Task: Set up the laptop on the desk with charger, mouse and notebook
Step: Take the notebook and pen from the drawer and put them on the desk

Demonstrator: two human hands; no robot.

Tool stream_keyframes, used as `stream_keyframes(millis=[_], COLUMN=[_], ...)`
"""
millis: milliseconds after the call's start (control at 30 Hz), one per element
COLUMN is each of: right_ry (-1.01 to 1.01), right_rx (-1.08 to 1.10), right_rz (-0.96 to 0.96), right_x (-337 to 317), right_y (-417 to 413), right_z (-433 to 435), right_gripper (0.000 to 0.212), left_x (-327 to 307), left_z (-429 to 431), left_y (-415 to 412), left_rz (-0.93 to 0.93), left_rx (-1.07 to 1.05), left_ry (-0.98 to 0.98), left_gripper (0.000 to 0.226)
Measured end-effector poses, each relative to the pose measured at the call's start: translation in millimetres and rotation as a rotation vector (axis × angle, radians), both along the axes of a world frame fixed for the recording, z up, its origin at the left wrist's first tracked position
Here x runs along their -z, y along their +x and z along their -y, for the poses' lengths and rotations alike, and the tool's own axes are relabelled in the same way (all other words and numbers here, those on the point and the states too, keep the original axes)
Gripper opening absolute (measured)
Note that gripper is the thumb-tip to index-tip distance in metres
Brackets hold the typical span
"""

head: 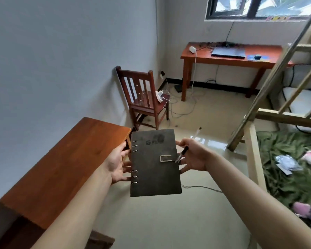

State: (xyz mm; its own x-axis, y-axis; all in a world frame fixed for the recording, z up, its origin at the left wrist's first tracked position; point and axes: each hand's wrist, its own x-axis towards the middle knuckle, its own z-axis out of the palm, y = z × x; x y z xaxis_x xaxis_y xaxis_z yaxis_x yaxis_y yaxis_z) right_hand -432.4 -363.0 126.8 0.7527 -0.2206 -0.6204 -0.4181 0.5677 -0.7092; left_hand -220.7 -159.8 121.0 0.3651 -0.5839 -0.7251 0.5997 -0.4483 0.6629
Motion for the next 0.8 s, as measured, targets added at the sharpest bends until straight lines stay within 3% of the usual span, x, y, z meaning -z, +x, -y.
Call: stream_keyframes(millis=[400, 801], right_ry=[-0.019, 0.024], right_rx=[0.191, 0.499], right_rz=[-0.058, -0.01], right_x=[26.6, -17.0], right_y=[33.2, 72.9], right_z=[235.1, 499.5], right_gripper=[0.079, 0.071], left_x=[24.8, -5.8], left_z=[286.0, 629.7], left_y=[63.7, 136.8], left_rz=[-0.02, -0.008], left_rx=[0.184, 0.481], left_ry=[0.044, 0.004], left_gripper=[0.06, 0.053])
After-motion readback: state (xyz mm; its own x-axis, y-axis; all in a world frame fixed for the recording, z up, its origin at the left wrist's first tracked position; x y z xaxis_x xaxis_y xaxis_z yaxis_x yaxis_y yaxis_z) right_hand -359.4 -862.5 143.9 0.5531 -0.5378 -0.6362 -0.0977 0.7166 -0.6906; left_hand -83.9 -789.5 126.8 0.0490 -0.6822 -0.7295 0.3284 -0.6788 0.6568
